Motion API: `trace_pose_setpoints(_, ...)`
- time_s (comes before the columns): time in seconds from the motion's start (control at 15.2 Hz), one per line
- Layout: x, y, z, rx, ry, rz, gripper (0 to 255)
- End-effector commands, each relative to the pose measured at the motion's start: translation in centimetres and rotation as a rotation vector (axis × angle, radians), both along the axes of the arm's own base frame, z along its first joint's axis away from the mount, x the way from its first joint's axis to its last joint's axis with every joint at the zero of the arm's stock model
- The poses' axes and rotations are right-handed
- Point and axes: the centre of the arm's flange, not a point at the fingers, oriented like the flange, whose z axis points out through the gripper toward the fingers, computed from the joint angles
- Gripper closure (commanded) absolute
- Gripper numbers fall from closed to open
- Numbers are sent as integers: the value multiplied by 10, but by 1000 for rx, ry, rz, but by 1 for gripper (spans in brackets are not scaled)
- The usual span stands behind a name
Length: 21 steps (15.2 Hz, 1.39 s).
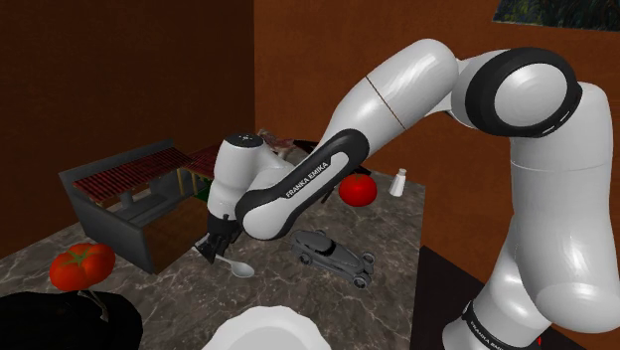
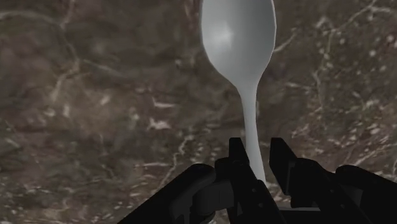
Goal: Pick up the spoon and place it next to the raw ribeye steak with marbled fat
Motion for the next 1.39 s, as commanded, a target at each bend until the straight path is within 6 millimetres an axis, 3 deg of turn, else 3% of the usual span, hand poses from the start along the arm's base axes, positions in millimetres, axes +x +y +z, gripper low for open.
trace_pose_setpoints(0.0, 0, 0, 0, 0, 0, 0, 255)
trace_pose_setpoints(0.4, 0, 0, 0, 0, 0, 0, 255)
trace_pose_setpoints(1.32, 0, 0, 74, 0, 0, 0, 255)
